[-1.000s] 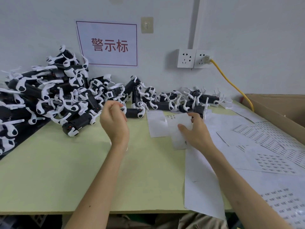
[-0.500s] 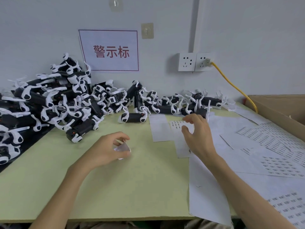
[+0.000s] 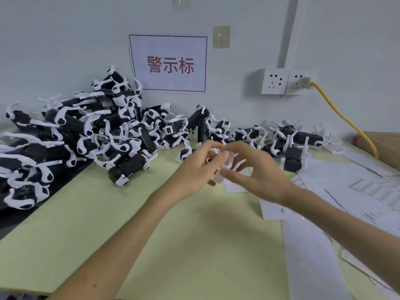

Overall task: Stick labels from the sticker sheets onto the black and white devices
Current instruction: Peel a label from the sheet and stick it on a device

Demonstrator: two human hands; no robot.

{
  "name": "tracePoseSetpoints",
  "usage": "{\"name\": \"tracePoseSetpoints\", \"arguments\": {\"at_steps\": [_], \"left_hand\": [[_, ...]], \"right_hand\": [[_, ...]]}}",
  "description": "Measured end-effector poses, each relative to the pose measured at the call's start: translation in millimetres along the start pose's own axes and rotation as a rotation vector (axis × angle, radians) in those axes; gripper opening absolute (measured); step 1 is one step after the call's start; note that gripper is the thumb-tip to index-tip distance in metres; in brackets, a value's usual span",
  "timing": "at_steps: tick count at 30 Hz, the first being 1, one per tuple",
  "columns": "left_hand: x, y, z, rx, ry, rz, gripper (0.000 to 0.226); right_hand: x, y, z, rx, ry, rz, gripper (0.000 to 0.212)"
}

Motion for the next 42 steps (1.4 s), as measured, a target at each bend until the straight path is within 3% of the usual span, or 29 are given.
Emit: {"name": "tracePoseSetpoints", "arguments": {"at_steps": [3,5,7,10,13,16,18,21,23,26,27,30,33,38,42], "left_hand": [[-27.7,-15.1,-1.0,0.073,-0.205,-0.140,0.044],[-64.0,-28.6,3.4,0.088,-0.305,-0.271,0.038],[-116.6,-39.5,8.6,0.097,-0.417,-0.463,0.030],[-210.2,-45.9,19.8,0.044,-0.572,-0.754,0.033],[-292.4,-51.8,35.1,-0.084,-0.687,-0.838,0.045],[-366.5,-59.4,32.2,-0.102,-0.697,-0.969,0.058],[-403.3,-70.2,41.1,-0.278,-0.730,-0.888,0.073],[-414.0,-78.9,76.2,-0.664,-0.690,-0.479,0.081],[-407.0,-81.1,91.9,-0.728,-0.700,-0.374,0.083],[-388.3,-85.8,105.8,-0.585,-0.631,-0.409,0.100],[-376.1,-84.8,109.0,-0.533,-0.605,-0.372,0.088],[-358.0,-83.0,115.1,-0.425,-0.525,-0.319,0.010],[-343.4,-73.9,108.9,-0.373,-0.453,-0.283,0.021],[-305.2,-58.6,91.0,-0.266,-0.448,-0.338,0.009],[-276.6,-36.2,78.3,-0.280,-0.533,-0.331,0.044]], "right_hand": [[-37.9,-43.7,-40.2,0.077,0.215,-0.107,0.048],[-67.8,-75.7,-81.0,0.209,0.546,-0.143,0.069],[-80.7,-100.5,-117.8,0.378,0.762,-0.062,0.089],[-64.8,-134.7,-140.6,0.435,0.598,-0.032,0.082],[-32.8,-176.6,-136.6,0.328,0.510,0.014,0.076],[8.4,-237.5,-114.1,0.227,0.363,0.102,0.084],[41.0,-276.3,-93.6,0.186,0.235,0.172,0.092],[101.4,-320.6,-63.6,0.148,0.138,0.300,0.110],[149.0,-338.4,-44.0,0.139,0.091,0.411,0.122],[210.5,-352.0,-21.1,0.067,0.058,0.472,0.127],[221.7,-354.3,-18.8,0.042,0.084,0.441,0.125],[227.7,-349.4,-20.5,0.005,0.124,0.307,0.112],[213.7,-331.2,-23.2,-0.009,0.084,0.267,0.108],[172.8,-288.1,-25.2,-0.013,0.036,0.226,0.097],[141.6,-247.3,-20.2,-0.007,0.026,0.226,0.089]]}}
Point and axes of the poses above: each hand's wrist, its own y-axis away from the middle knuckle, its own x-axis out of the palm, z = x × y, the point moved 6 cm from there along -y, towards the middle knuckle, and after that the axes turned 3 degrees about -z, right-handed, at the moved point
